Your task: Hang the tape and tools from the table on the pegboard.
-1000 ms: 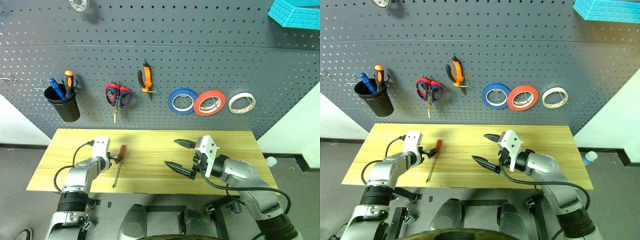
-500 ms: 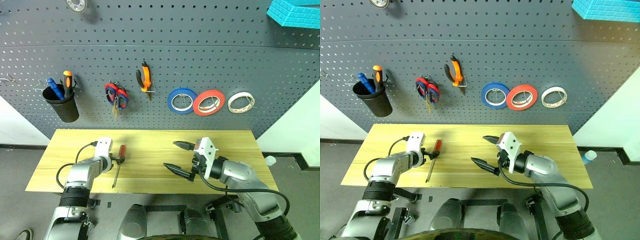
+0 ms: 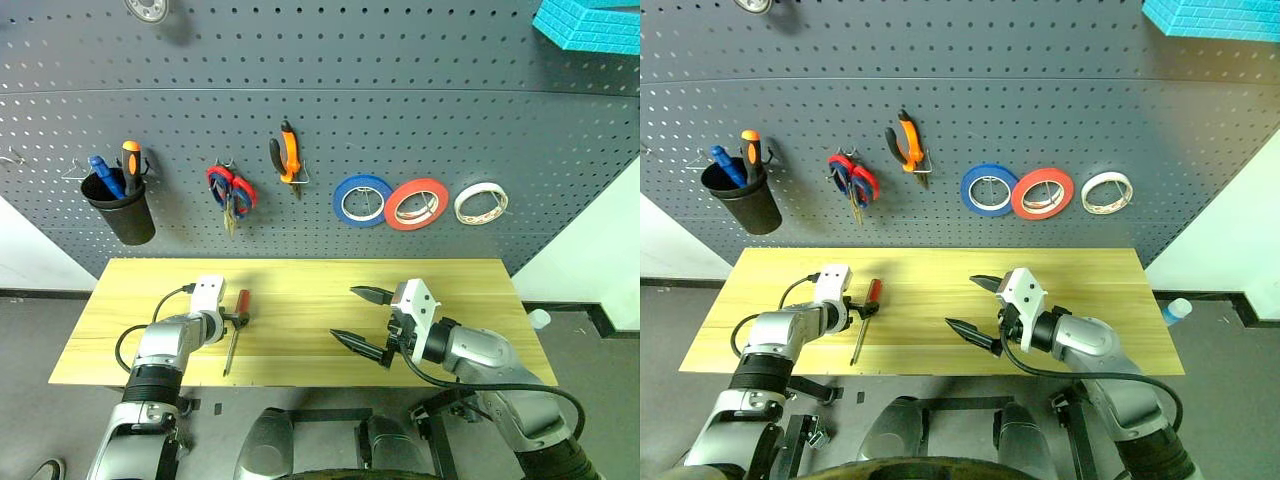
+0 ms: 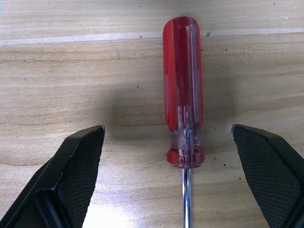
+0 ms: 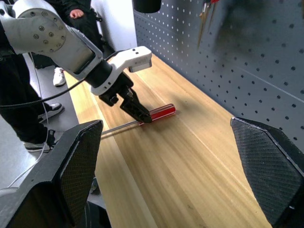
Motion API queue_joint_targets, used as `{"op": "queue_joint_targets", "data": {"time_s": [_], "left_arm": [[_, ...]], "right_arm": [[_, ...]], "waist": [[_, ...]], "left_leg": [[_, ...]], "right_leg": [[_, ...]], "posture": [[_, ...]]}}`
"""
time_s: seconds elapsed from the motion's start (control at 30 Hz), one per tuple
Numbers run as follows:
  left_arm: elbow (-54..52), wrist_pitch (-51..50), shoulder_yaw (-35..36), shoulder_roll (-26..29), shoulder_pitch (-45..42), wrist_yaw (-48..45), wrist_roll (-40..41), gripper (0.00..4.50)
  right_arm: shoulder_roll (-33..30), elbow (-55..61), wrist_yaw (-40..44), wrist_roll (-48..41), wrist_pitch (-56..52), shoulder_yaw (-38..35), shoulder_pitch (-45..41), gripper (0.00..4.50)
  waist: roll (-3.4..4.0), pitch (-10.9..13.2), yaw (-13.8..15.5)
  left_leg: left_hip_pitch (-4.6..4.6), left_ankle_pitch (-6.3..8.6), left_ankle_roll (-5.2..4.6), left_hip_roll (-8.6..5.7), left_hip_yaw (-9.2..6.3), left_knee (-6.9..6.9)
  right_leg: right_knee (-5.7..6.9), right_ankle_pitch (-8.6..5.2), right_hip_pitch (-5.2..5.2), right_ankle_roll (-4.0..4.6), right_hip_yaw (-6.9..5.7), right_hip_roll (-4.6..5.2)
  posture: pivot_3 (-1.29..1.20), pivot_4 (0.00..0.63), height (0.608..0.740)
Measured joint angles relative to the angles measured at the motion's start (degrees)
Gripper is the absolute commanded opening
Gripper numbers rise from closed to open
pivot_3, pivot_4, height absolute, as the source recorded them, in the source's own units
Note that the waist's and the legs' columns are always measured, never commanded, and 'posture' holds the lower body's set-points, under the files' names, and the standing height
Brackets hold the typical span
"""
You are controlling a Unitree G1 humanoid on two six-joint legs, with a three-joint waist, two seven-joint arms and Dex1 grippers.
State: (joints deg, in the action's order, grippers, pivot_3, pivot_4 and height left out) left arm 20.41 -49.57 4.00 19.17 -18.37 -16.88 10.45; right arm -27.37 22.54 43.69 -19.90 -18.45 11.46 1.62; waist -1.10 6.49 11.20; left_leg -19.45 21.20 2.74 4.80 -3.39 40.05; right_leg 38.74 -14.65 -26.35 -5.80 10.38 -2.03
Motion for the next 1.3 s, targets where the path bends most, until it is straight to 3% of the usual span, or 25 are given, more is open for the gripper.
{"op": "queue_joint_targets", "data": {"time_s": [0.43,0.53,0.87,1.3], "left_arm": [[2.03,1.50,-0.49,-0.79,-0.30,0.46,-1.03,4.48],[2.05,1.67,-0.51,-1.05,-0.36,0.48,-1.13,3.92],[1.84,1.66,-0.43,-1.18,-0.49,0.63,-1.18,0.68],[-1.70,1.18,-0.89,-1.31,1.30,0.85,-1.30,0.67]], "right_arm": [[-0.38,0.19,-0.52,-0.12,-0.38,-0.02,0.14,4.50],[-0.44,0.30,-0.54,-0.26,-0.51,-0.04,0.14,4.50],[-0.51,0.40,-0.64,-0.53,-0.70,-0.15,0.13,4.50],[-0.51,0.38,-0.52,-0.47,-0.66,-0.57,-0.07,4.50]], "waist": [[-0.01,0.77,-1.31],[0.03,0.85,-1.35],[0.04,1.17,-1.34],[0.04,1.21,-1.34]], "left_leg": [[-0.03,0.00,0.00,0.00,-0.01,-0.02],[-0.03,0.00,0.00,0.00,-0.01,-0.05],[-0.04,0.00,0.00,0.00,-0.01,-0.07],[-0.09,0.00,0.00,0.01,-0.01,-0.11]], "right_leg": [[-0.06,0.02,-0.01,0.04,0.00,0.00],[-0.08,0.05,-0.02,0.09,0.00,0.00],[-0.14,0.03,-0.01,0.06,0.00,0.00],[-0.24,0.02,-0.02,0.03,0.00,0.00]], "posture": [[0.29,0.125,0.677],[0.29,0.126,0.677],[0.30,0.123,0.677],[0.30,0.113,0.677]]}}
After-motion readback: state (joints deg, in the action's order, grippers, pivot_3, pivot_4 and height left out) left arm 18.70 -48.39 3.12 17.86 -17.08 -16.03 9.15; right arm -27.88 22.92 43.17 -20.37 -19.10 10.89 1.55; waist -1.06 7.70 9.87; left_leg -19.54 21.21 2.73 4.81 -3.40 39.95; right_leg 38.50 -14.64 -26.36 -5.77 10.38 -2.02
